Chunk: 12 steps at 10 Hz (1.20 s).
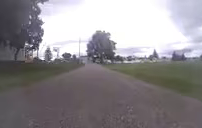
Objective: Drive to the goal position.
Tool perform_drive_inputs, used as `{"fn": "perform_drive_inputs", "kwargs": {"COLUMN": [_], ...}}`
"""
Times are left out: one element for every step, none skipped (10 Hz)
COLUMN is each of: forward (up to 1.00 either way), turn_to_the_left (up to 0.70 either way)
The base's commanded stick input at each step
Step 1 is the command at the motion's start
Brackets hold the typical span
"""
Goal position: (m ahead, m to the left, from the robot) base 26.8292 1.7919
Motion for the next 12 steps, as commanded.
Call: {"fn": "perform_drive_inputs", "kwargs": {"forward": [1.0, 1.0, 1.0, 1.0, 1.0, 1.0, 1.0, 1.0, 1.0, 1.0, 1.0, 1.0], "turn_to_the_left": [0.0, 0.0, -0.05, -0.13, -0.21, -0.27, -0.27, -0.27, -0.27, 0.0, 0.0, 0.0]}}
